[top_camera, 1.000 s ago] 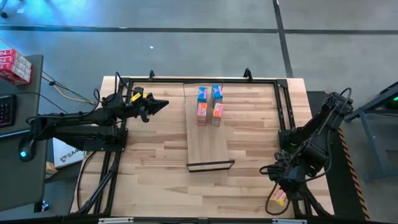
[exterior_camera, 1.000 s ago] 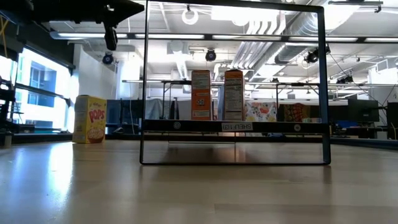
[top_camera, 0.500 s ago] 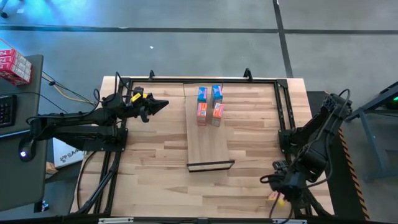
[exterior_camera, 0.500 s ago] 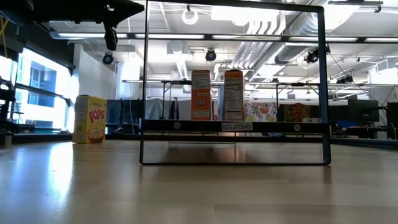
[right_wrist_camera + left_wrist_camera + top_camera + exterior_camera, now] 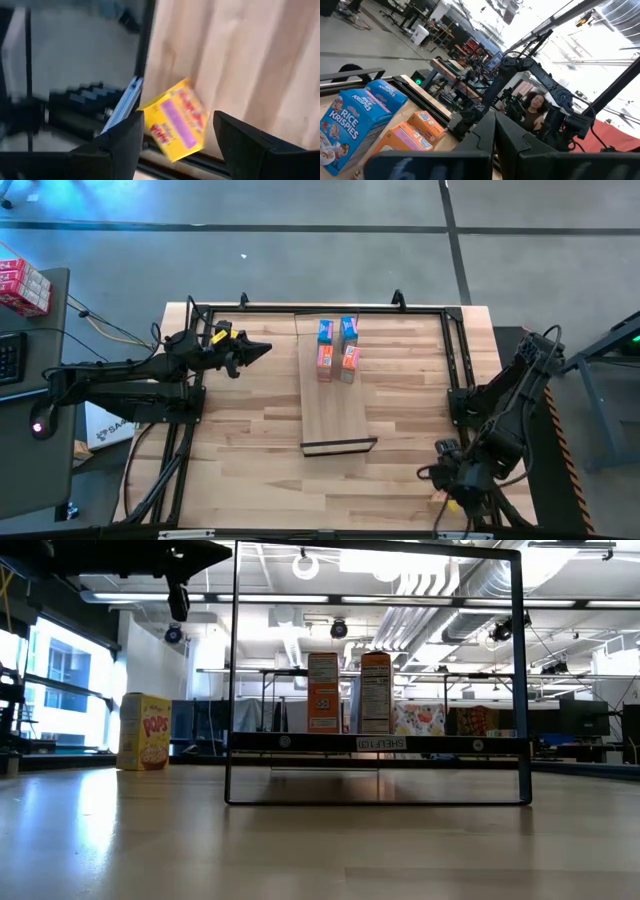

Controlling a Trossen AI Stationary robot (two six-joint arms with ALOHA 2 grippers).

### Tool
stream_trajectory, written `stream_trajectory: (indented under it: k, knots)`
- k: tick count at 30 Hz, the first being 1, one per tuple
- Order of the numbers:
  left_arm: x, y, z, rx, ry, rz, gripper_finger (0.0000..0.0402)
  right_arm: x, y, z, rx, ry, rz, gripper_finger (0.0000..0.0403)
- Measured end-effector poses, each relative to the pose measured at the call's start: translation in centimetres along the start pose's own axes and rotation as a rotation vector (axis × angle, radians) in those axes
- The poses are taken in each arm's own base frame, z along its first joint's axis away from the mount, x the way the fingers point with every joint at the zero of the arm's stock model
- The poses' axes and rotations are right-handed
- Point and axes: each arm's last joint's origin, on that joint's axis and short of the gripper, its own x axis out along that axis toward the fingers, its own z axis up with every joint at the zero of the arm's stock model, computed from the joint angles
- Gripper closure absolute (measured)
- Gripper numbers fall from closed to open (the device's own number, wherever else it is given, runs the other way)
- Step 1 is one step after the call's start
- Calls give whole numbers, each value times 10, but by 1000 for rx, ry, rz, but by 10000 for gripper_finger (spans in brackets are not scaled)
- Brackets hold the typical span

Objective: Stack cereal on shelf
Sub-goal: Put the bottom yellow cereal box on the shelf

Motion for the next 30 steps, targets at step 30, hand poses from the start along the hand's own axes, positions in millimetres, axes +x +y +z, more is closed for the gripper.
stream_trajectory:
  k: [30]
  knots:
    - [0, 0, 0, -18, 1, -4, 401, 52, 39, -26, -336, 58, -169, 169]
